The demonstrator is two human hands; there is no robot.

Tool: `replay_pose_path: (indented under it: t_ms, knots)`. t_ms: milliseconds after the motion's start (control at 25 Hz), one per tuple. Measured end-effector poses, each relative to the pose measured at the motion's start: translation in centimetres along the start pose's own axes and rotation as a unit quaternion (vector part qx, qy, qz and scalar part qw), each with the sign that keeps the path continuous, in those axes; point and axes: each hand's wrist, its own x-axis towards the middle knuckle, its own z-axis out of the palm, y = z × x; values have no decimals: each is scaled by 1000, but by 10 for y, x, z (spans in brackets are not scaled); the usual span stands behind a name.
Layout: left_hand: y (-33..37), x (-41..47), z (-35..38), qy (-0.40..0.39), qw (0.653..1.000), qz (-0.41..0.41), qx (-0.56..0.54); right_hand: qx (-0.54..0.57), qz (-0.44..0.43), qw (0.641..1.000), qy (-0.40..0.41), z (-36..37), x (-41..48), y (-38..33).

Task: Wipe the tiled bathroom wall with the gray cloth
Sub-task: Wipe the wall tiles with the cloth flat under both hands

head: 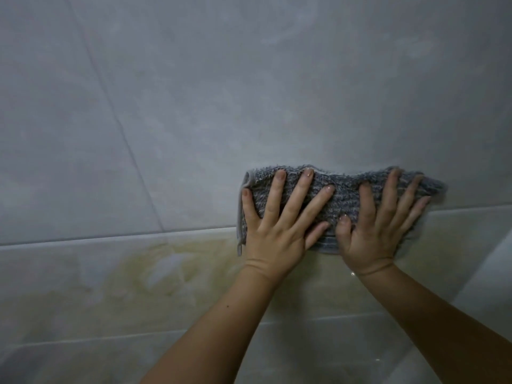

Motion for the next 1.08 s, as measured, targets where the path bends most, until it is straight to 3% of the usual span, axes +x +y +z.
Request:
replay_pose_path:
  t_ms: [240,440,800,1080]
  knots:
    - [-111,-44,-27,-4,1000,1,8,6,-15,1000,8,20,-14,-116]
    - [-165,-61,-39,-2,1000,21,-4,-5,1,1000,15,28,-18,-173]
    - [-164,-86,-33,3,1000,-21,20,5,-52,998,35,34,-27,-178]
    - [-161,-92,-20,70,993,-33,84,13,-71,993,95,41,-31,-176]
